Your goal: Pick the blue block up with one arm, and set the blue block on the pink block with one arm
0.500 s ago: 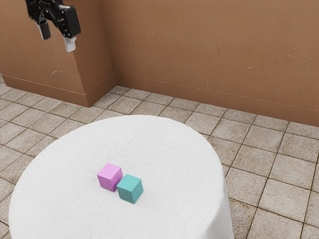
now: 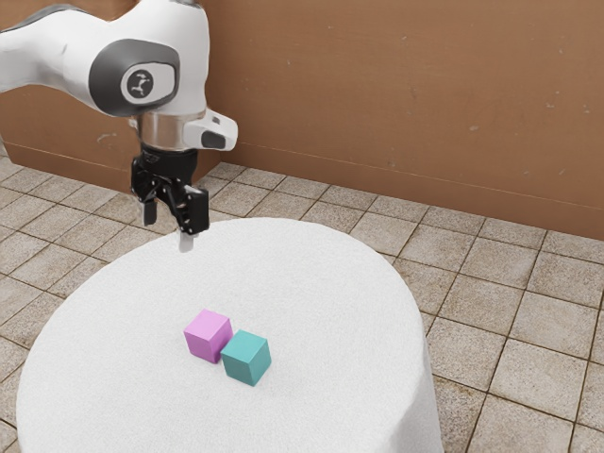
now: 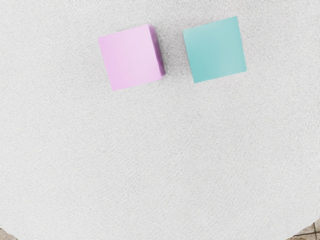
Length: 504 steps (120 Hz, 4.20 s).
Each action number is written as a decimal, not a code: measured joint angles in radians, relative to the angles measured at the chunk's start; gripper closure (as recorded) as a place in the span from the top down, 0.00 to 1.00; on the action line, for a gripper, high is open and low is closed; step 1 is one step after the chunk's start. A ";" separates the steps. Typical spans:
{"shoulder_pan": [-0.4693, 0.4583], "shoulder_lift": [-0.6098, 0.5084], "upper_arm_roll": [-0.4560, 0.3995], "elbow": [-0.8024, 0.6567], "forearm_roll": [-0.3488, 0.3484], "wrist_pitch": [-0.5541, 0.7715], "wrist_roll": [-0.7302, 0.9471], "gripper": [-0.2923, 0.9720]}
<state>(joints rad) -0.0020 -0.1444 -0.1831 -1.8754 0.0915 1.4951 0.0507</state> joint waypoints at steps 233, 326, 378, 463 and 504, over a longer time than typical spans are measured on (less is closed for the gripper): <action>0.008 0.285 -0.058 -0.417 -0.044 0.866 -0.417 0.77; 0.010 0.353 -0.038 -0.364 0.010 0.870 -0.461 0.52; 0.025 0.230 -0.036 -0.370 0.050 0.803 -0.450 0.52; 0.154 0.238 -0.035 -0.331 0.062 0.736 -0.300 0.52; 0.184 0.257 -0.036 -0.323 0.066 0.730 -0.251 0.53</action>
<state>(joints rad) 0.1816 0.1123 -0.2195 -2.1984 0.1573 2.2255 -0.2003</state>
